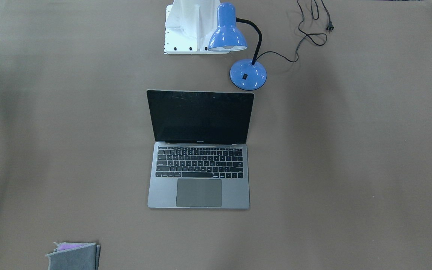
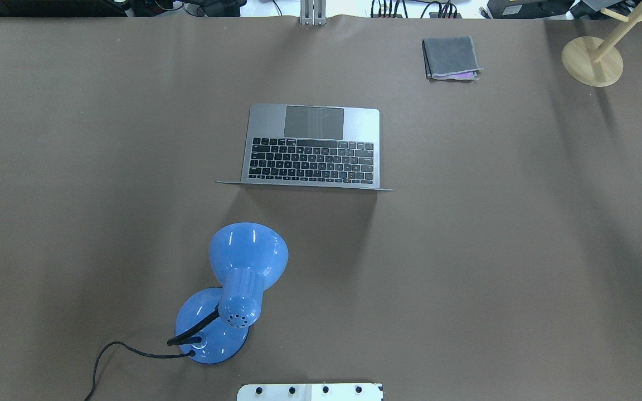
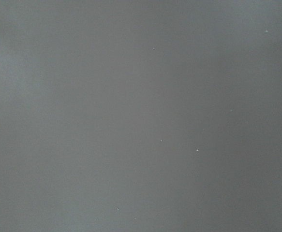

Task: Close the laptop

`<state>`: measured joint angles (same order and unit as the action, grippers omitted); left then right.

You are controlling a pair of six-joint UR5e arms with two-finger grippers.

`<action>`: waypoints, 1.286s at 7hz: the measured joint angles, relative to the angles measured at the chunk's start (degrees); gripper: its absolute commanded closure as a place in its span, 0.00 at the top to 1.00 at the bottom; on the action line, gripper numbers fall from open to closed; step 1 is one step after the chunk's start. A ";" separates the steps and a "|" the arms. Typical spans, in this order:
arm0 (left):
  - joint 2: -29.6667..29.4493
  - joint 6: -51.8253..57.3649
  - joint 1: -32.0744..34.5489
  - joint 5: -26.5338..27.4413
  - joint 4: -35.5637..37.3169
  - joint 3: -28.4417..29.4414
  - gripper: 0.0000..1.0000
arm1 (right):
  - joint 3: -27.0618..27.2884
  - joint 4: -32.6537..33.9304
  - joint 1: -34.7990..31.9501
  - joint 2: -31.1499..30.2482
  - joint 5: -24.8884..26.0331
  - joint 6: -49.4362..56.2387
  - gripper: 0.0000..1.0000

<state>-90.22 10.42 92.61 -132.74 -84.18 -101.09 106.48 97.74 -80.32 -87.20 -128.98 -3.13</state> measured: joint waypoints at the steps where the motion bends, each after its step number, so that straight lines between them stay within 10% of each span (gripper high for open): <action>1: 0.12 0.04 -0.06 0.08 0.00 -0.20 0.98 | 1.04 0.00 -0.97 -1.19 0.05 0.10 1.00; 9: 3.50 0.16 0.01 -0.70 -1.56 -2.37 0.98 | 3.03 0.00 -1.42 -2.52 0.10 -0.69 1.00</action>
<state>-86.71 10.58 92.61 -133.45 -85.74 -103.45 109.51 97.74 -81.74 -89.72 -128.88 -3.82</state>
